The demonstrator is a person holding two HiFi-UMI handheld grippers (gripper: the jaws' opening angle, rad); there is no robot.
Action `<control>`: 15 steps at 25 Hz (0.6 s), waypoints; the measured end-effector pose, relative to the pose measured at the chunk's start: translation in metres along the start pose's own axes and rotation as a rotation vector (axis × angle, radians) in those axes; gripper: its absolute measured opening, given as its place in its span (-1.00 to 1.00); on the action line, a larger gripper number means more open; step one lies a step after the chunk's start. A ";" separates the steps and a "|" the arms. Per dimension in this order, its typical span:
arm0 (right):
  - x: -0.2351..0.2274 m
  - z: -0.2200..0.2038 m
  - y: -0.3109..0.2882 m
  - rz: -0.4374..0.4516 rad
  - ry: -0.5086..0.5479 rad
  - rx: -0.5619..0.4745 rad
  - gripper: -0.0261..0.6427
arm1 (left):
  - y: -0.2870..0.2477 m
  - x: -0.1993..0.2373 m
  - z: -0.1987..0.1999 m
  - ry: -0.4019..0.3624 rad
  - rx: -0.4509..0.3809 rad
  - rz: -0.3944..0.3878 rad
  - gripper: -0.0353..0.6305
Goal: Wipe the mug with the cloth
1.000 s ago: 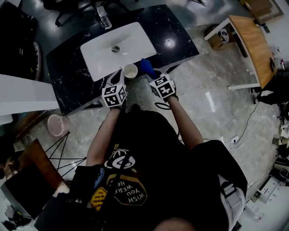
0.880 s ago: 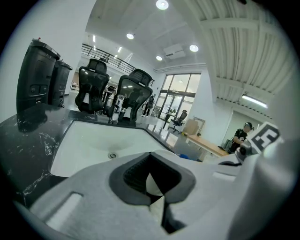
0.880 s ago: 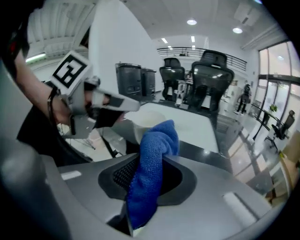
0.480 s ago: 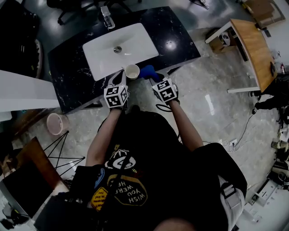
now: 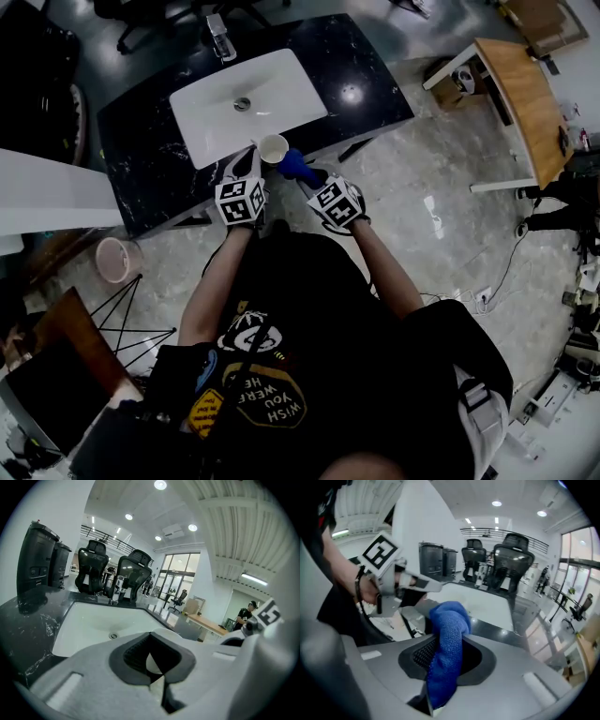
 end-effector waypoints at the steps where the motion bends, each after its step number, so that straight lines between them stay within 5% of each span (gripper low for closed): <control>1: -0.016 0.001 0.003 -0.049 -0.057 -0.011 -0.65 | 0.000 0.000 -0.001 -0.002 0.002 0.001 -0.88; 6: -0.071 0.027 -0.001 -0.180 -0.134 -0.032 -0.65 | 0.002 0.002 -0.005 -0.004 0.023 0.008 -0.88; 10: -0.037 0.019 -0.012 -0.079 -0.049 0.030 -0.65 | 0.002 0.001 -0.007 -0.001 0.026 0.006 -0.88; 13: 0.006 0.010 -0.004 0.047 -0.016 -0.017 -0.65 | 0.002 0.002 -0.008 0.001 0.028 0.008 -0.88; 15: 0.009 0.006 0.003 0.045 -0.035 -0.041 -0.65 | 0.002 0.003 -0.009 0.001 0.032 0.009 -0.88</control>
Point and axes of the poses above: the fingertips, and each gripper's own axes: y backward along the fingers, x to its left, z out of its top, the point moved 7 cm from there along y, backward along the fingers, and after that the axes turned 6 degrees about y, right-handed, at the moved point
